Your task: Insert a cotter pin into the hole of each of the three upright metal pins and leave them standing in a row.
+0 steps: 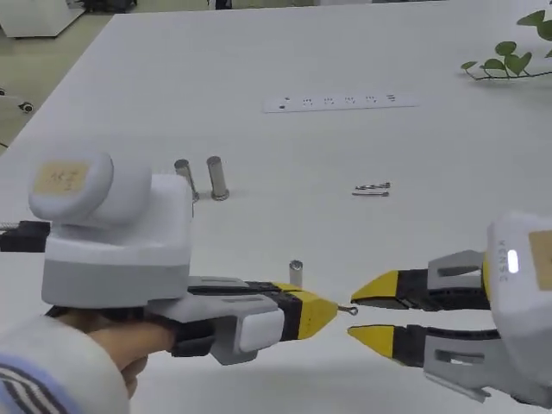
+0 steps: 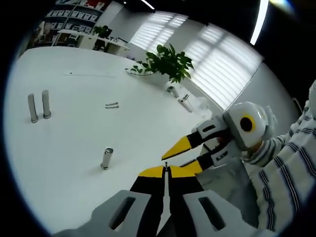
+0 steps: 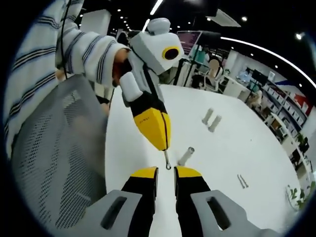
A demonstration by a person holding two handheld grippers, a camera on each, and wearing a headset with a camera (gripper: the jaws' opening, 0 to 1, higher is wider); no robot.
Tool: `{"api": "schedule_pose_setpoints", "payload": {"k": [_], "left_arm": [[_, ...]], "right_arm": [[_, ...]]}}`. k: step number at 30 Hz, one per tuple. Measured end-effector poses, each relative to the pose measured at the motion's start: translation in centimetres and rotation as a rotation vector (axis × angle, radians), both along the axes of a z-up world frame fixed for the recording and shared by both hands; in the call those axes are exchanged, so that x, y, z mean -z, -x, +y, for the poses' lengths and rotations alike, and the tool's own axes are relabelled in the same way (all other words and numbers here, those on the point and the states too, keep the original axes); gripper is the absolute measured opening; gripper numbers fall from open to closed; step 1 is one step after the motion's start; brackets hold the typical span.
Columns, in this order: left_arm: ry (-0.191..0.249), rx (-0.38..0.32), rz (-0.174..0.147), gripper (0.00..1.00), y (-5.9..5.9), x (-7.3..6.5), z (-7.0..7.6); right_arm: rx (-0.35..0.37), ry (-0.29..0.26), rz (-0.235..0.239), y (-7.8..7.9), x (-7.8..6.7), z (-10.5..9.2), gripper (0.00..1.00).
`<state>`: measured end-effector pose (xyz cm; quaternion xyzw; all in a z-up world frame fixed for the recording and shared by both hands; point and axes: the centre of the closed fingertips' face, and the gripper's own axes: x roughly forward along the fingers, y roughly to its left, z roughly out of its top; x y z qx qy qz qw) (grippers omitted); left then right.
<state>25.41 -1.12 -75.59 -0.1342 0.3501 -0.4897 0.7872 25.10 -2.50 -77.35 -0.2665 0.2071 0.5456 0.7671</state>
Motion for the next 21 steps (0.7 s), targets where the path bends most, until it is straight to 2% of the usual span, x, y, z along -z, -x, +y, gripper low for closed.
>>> {"api": "schedule_pose_setpoints", "payload": {"k": [1,2,3,4,7,9,13,16,19,21], "left_arm": [[-0.005,0.028,-0.038,0.0,0.1,-0.1,0.0],[-0.007,0.047,-0.059,0.0,0.3,-0.2,0.0],[-0.016,0.063,-0.094,0.0,0.3,-0.3,0.0],[-0.018,0.067,-0.11,0.0,0.3,-0.3,0.0],[-0.041,0.139,-0.21,0.0,0.9,-0.5,-0.1],[-0.035,0.176,-0.247,0.0,1.3,-0.6,-0.3],[-0.04,0.21,-0.272,0.0,1.8,-0.5,-0.3],[-0.052,0.246,-0.309,0.0,2.1,-0.4,-0.4],[-0.048,0.264,-0.311,0.0,2.4,-0.4,-0.5],[-0.055,0.292,-0.334,0.0,2.7,-0.3,-0.7]], "right_arm": [[0.008,-0.025,0.03,0.1,-0.1,0.0,0.14],[0.016,-0.042,0.054,0.2,-0.1,-0.1,0.14],[0.022,-0.054,0.065,0.2,-0.2,-0.1,0.14],[0.025,-0.069,0.084,0.2,-0.2,-0.2,0.14],[0.024,-0.093,0.127,0.4,-0.3,-0.3,0.14],[0.013,-0.109,0.166,0.8,-0.3,-0.2,0.14],[-0.011,-0.108,0.192,1.4,-0.1,0.0,0.14],[-0.032,-0.114,0.214,1.9,0.0,0.3,0.13],[-0.067,-0.095,0.227,2.6,0.4,0.6,0.13],[-0.079,-0.089,0.227,2.9,0.5,0.7,0.12]]}}
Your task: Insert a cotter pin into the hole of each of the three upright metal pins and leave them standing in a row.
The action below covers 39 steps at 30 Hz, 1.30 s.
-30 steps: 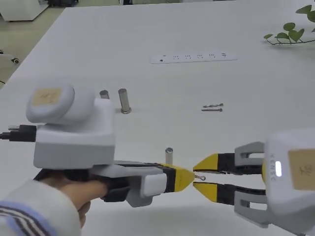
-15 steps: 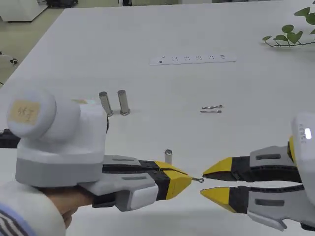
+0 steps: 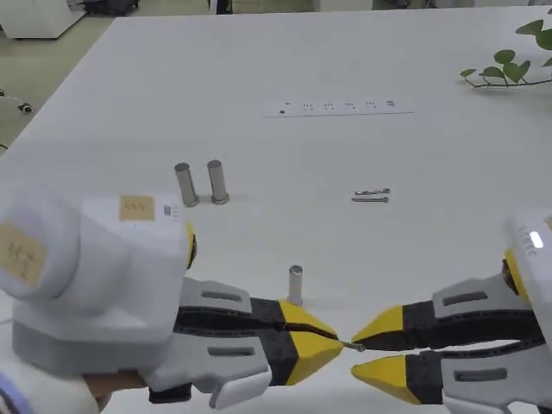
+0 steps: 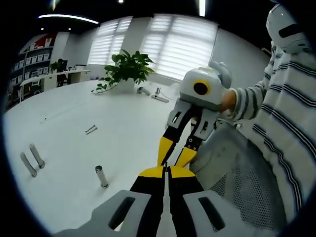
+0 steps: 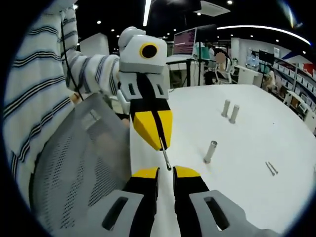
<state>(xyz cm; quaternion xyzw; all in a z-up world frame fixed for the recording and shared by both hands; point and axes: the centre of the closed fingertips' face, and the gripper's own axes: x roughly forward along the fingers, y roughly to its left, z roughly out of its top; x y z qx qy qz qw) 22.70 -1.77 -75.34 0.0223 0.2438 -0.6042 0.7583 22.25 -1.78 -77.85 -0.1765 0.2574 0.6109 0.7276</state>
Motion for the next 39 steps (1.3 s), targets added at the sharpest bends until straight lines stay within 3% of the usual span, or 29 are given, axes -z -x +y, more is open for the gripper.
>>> {"api": "schedule_pose_setpoints", "payload": {"k": [11,14,24,31,39], "left_arm": [[-0.007,0.065,-0.041,0.0,0.8,0.1,-0.3],[-0.01,0.073,-0.037,0.0,0.9,0.2,-0.3],[-0.055,0.12,-0.075,0.0,1.3,0.9,0.1],[-0.06,0.161,-0.076,0.0,1.9,1.0,-0.1],[-0.055,0.147,-0.052,0.0,1.7,0.9,-0.1]], "right_arm": [[-0.048,0.016,0.002,0.7,0.3,-0.1,0.05],[-0.065,0.02,-0.003,0.9,0.3,-0.1,0.05],[-0.118,0.043,-0.009,1.3,-0.2,-0.2,0.04],[-0.17,0.065,0.017,2.0,-0.2,-0.4,0.03],[-0.158,0.059,0.019,1.6,-0.4,-0.4,0.03]]}}
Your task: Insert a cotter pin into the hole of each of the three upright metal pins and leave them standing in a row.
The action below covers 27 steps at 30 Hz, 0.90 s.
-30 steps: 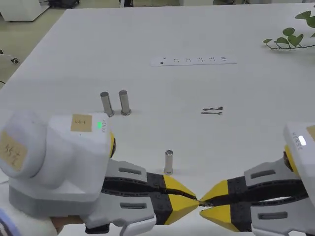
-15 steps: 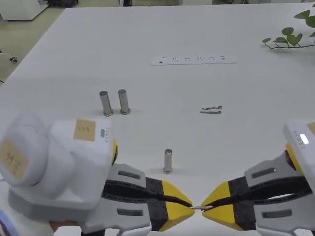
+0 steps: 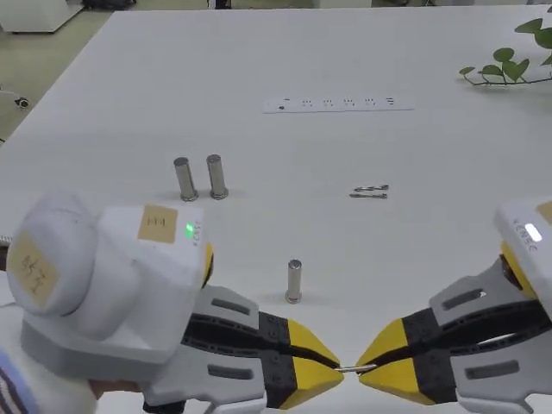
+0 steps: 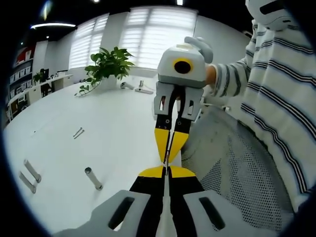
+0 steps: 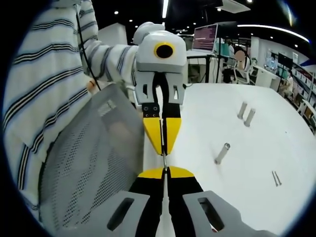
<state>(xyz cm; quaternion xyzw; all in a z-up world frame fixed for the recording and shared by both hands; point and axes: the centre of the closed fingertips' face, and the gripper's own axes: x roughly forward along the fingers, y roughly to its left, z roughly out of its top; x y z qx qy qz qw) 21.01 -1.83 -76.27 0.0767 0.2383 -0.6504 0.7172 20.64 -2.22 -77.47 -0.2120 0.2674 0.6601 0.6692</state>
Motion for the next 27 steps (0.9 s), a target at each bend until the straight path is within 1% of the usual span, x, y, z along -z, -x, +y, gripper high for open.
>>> {"api": "schedule_pose_setpoints", "payload": {"k": [4,8,10,11,12,16,19,20,22,24,27], "left_arm": [[0.001,-0.009,-0.007,0.0,-0.2,0.1,-0.1],[-0.002,-0.024,-0.025,0.01,-0.6,0.4,-0.1],[0.005,-0.041,-0.023,0.04,-0.9,0.4,0.0],[0.011,-0.06,-0.011,0.05,-1.2,0.5,0.1],[0.012,-0.063,-0.01,0.06,-1.2,0.5,0.1],[0.015,-0.106,-0.024,0.11,-2.2,0.7,0.6],[0.013,-0.155,-0.041,0.12,-3.3,0.9,1.1],[0.01,-0.169,-0.046,0.13,-3.7,1.0,1.3],[-0.002,-0.18,-0.055,0.18,-4.1,1.4,1.6],[-0.006,-0.201,-0.056,0.23,-4.6,1.7,1.9],[-0.018,-0.242,-0.059,0.25,-5.5,2.2,2.4]], "right_arm": [[0.0,0.006,-0.009,-0.4,0.0,-0.2,0.03],[-0.002,0.007,-0.014,-0.7,0.0,-0.2,0.03],[0.002,0.009,-0.019,-1.2,0.0,-0.2,0.03],[0.001,0.012,-0.021,-1.3,0.0,-0.2,0.03],[0.0,0.017,-0.023,-1.4,0.1,-0.2,0.03],[0.007,0.035,-0.029,-2.2,0.3,-0.4,0.03],[0.023,0.048,-0.028,-2.8,0.4,-0.6,0.03],[0.032,0.06,-0.022,-3.1,0.6,-0.7,0.03],[0.044,0.076,-0.026,-3.6,0.8,-0.9,0.03],[0.07,0.085,-0.019,-4.3,0.9,-1.1,0.03],[0.096,0.096,-0.024,-5.1,1.2,-1.2,0.03]]}}
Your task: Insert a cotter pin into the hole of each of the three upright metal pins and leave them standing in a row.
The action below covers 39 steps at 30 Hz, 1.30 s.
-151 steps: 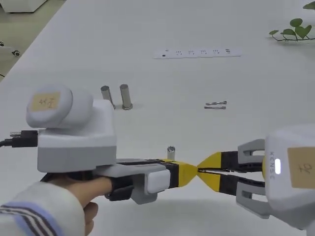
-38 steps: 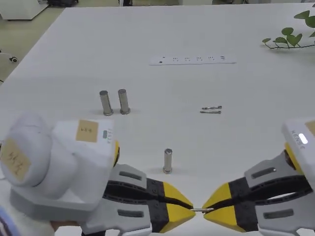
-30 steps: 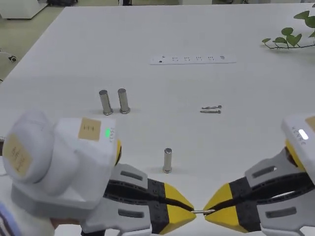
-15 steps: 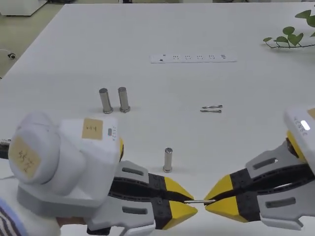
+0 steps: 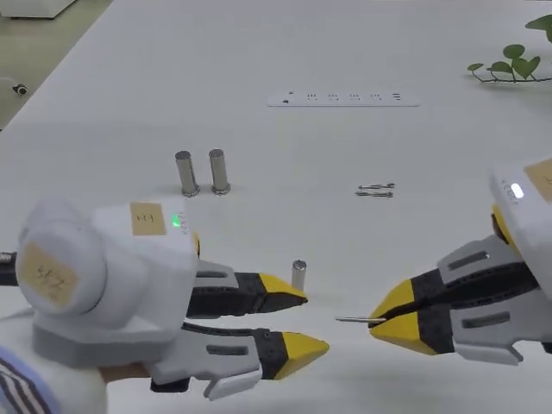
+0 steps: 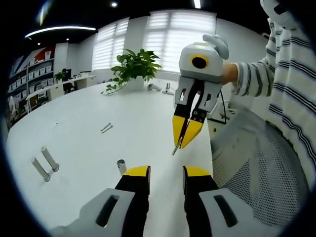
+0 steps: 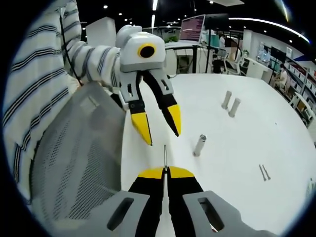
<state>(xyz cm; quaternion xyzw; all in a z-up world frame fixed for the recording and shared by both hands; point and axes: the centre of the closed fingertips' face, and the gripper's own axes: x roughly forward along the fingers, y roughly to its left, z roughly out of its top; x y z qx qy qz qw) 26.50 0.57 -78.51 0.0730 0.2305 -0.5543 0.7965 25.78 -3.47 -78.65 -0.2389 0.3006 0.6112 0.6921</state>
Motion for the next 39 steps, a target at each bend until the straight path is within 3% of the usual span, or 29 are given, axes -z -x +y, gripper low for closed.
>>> {"api": "schedule_pose_setpoints", "payload": {"k": [4,11,13,19,21,23,27,39], "left_arm": [[-0.017,-0.062,-0.007,0.3,-1.2,1.2,0.6],[-0.046,-0.159,0.002,0.36,-3.1,2.9,1.2],[-0.041,-0.205,0.001,0.38,-3.9,3.1,1.3],[-0.029,-0.242,0.005,0.38,-5.3,3.8,1.2],[-0.012,-0.256,0.077,0.36,-5.3,4.4,1.0],[-0.01,-0.259,0.058,0.34,-5.7,4.6,0.9],[-0.006,-0.267,0.072,0.29,-6.0,5.0,0.6],[-0.023,-0.265,0.032,0.18,-6.4,5.6,-0.1]], "right_arm": [[0.027,0.038,-0.031,-1.2,0.4,-0.4,0.03],[0.06,0.048,-0.038,-2.6,0.9,-0.5,0.03],[0.064,0.052,-0.039,-2.9,1.1,-0.4,0.03],[0.081,0.059,-0.035,-4.1,1.6,-0.2,0.03],[0.083,0.061,-0.032,-4.4,1.8,-0.1,0.03],[0.081,0.064,-0.03,-4.5,1.9,0.0,0.03],[0.08,0.07,-0.028,-5.1,2.3,0.3,0.03],[0.079,0.08,-0.016,-5.8,3.3,0.7,0.03]]}}
